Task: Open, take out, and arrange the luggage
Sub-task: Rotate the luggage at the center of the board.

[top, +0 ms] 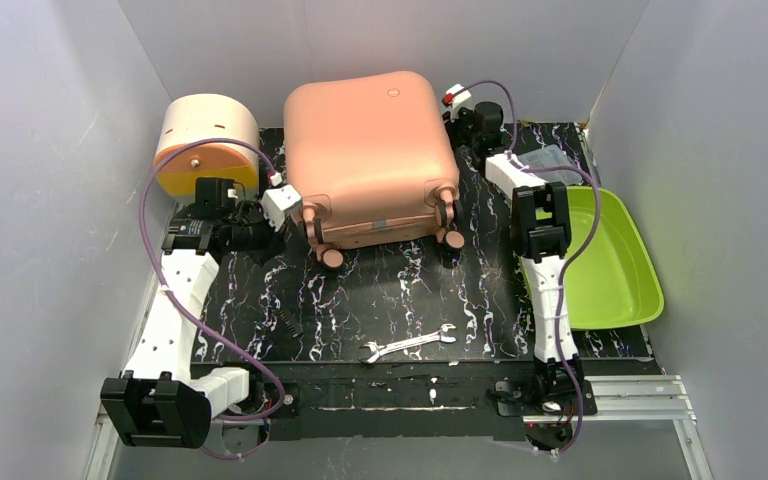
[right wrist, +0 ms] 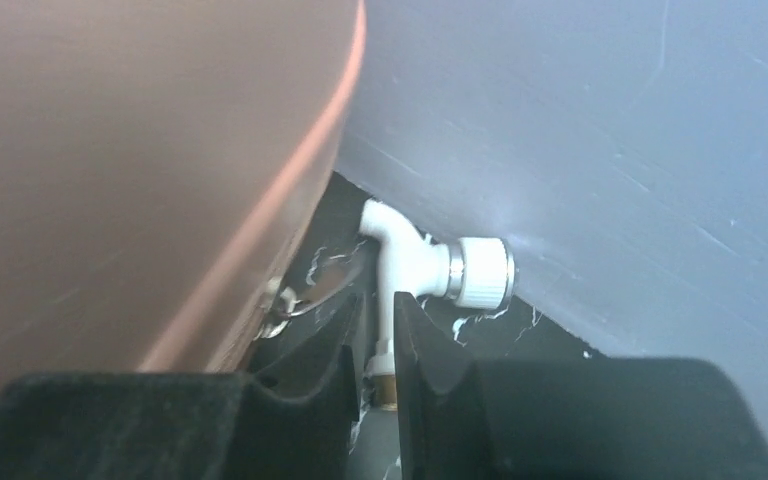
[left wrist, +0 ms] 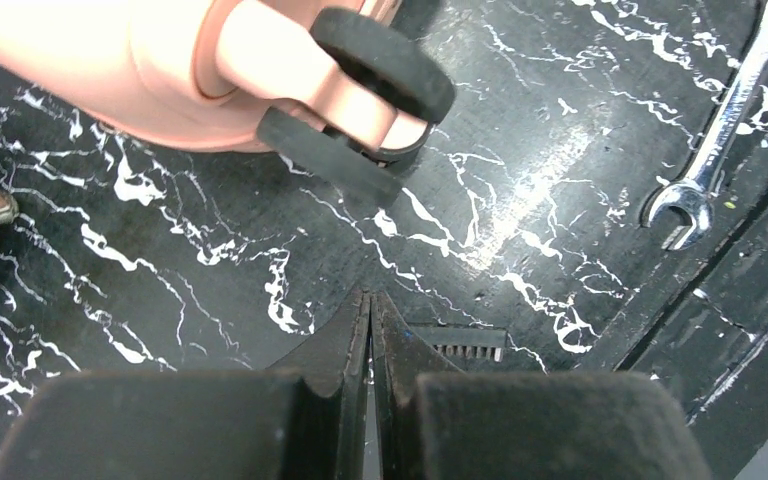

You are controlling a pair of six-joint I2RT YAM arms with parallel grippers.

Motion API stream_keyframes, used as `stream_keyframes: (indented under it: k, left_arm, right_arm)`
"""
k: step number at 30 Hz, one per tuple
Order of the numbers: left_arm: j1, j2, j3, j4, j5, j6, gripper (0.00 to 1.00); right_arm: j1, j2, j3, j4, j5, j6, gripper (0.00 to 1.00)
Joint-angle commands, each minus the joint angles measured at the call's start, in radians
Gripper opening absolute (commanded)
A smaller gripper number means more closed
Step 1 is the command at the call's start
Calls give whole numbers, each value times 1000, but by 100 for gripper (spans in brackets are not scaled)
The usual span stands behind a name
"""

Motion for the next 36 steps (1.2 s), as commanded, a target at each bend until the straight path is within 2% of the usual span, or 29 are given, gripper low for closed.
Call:
stream_keyframes:
  k: [1,3,5,6,8,10,15,18,23,29,36]
  left_arm:
    - [11,3,43,-62,121,53,0]
    - [12,8,49,-66,132,55,0]
    - [12,18,68,-57,120,32,1]
    - [12,26,82,-40,103,11,12]
    - [12,55,126,16,52,-75,29]
    - [12,111,220,60,3,-150,55]
    - [12,280,417,233,-83,-381,97]
    - [12,429,540,311,-125,-517,98]
    - [7,661,726,316,-127,-639,98]
    - [2,749,728,404,-108,-654,98]
    - [-1,832,750,443,5,-704,98]
  right_arm:
    - [27,144,211,-84,79,-58,27]
    - [35,160,240,-81,94,-88,33]
    - [38,142,244,-120,91,-130,45]
    - [38,121,237,-158,95,-145,53]
    - [35,53,182,-233,121,-163,67]
    - [29,-52,66,-254,123,-182,70]
    - [15,-325,-217,-273,26,-149,76]
    - [15,-417,-287,-295,-18,-61,76]
    - [13,-453,-260,-438,8,54,76]
    - [-16,-460,-279,-520,-50,169,76]
    - [-19,-384,-253,-633,-169,262,74]
